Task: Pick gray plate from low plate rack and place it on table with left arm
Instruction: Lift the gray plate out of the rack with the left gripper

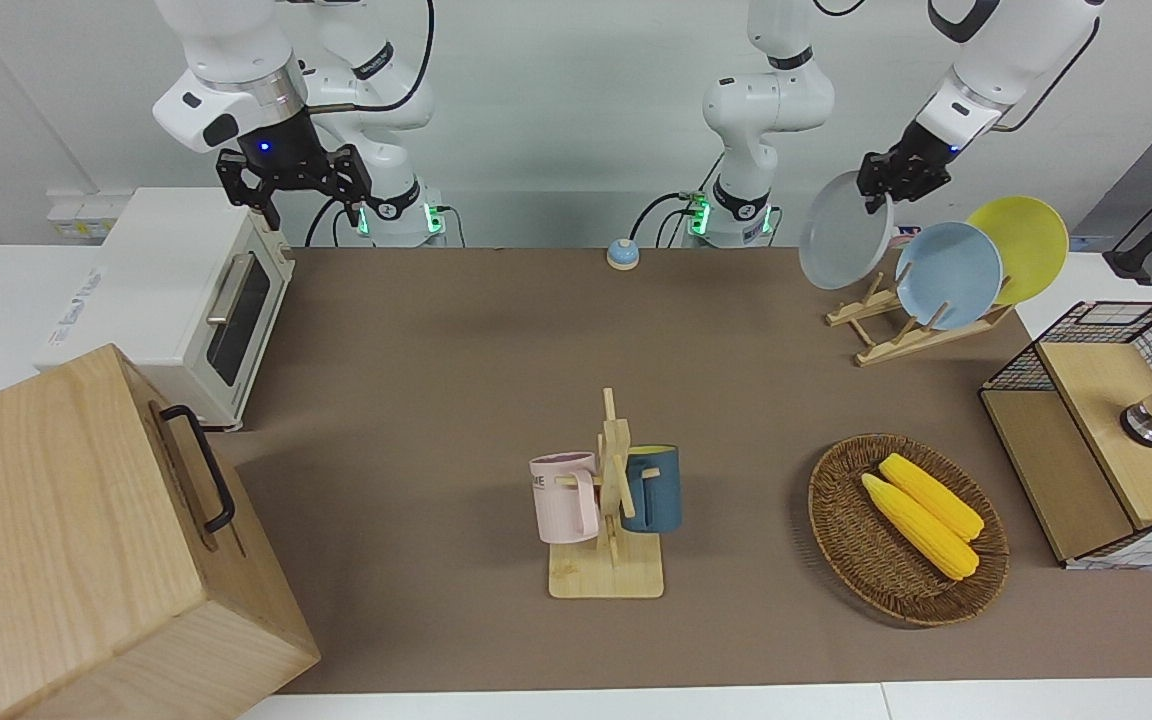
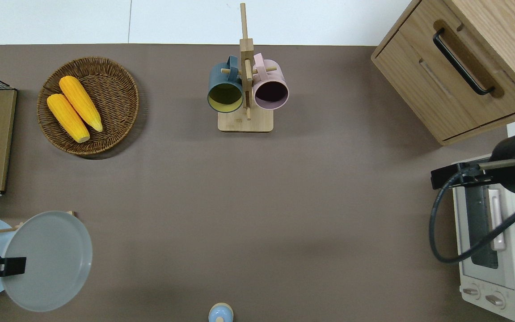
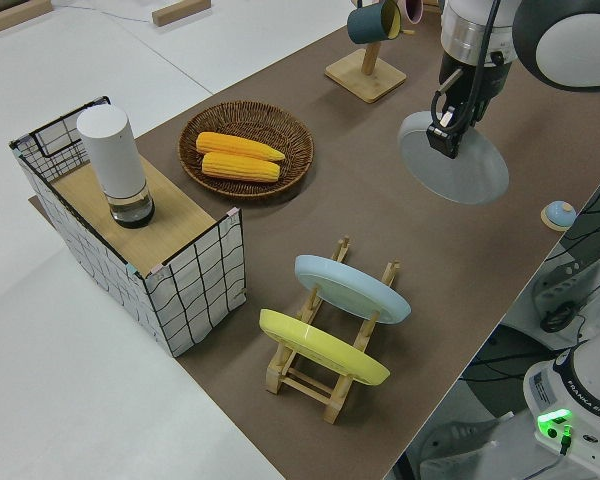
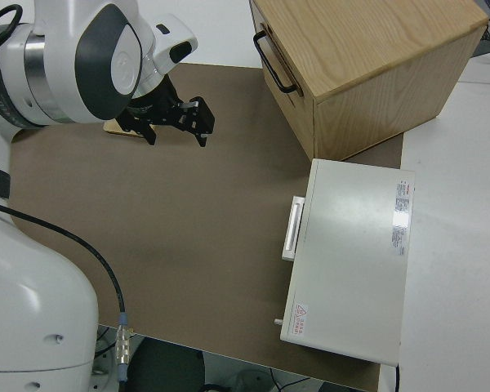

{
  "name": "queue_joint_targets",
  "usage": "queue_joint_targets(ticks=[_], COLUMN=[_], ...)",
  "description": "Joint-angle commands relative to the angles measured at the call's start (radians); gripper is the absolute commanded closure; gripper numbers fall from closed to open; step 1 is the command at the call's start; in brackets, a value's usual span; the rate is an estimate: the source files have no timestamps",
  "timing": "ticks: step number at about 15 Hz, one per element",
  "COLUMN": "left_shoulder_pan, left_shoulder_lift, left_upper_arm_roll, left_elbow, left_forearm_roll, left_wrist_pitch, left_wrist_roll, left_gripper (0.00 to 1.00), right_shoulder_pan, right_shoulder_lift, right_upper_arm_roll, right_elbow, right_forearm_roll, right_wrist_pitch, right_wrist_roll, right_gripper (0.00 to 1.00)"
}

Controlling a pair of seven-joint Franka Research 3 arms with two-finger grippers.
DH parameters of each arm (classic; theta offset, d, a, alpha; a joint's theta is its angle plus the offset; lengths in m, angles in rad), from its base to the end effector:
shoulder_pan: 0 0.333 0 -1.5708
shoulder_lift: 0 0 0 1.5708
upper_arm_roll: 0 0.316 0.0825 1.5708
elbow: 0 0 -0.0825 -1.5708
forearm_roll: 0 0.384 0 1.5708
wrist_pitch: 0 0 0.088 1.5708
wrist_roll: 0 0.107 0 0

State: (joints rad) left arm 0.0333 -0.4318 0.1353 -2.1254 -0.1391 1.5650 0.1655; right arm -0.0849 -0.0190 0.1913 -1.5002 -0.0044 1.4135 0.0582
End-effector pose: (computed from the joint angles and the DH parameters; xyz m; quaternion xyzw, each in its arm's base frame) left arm 0.4036 0.0622 0.5720 0.9931 -0.0022 -0.0495 0.1067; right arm 0.5292 0.0571 0.6541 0.9991 0.0237 -0.0336 0.0068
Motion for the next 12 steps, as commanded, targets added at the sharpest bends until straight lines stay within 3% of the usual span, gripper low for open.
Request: queue_joint_targets(ticks=[1, 3, 5, 12], left_shoulder_pan=[-0.006, -0.007, -0.004, -0.007], left_shoulder_lift=[-0.005, -0.005, -0.001, 0.002], left_upper_arm_roll=[-0.035, -0.051, -0.095, -0.111], left_elbow=[-0.021, -0.05, -0.07, -0.234], left_forearm_roll=[-0.102, -0.155, -0.166, -0.258], left_wrist_pitch=[-0.029, -0.02, 0.0, 0.159], left_wrist_roll=[-0.047, -0.046, -0.047, -0.029], left_gripper=[1.0, 1.0, 1.0, 1.0], right_shoulder_pan=[-0.007, -0.007, -0.007, -0.007], right_shoulder_lift=[-0.002, -0.002, -0.002, -0.002], right_upper_arm_roll=[0.007, 0.007, 0.005, 0.007], right_elbow=[0.006, 0.006, 0.006, 0.006], right_forearm_roll=[0.007, 0.007, 0.007, 0.007], right_wrist_pitch=[-0.014, -0.014, -0.014, -0.014], right_wrist_roll=[0.0, 0.0, 0.0, 0.0], right_gripper=[0.013, 0.011, 0.011, 0.011])
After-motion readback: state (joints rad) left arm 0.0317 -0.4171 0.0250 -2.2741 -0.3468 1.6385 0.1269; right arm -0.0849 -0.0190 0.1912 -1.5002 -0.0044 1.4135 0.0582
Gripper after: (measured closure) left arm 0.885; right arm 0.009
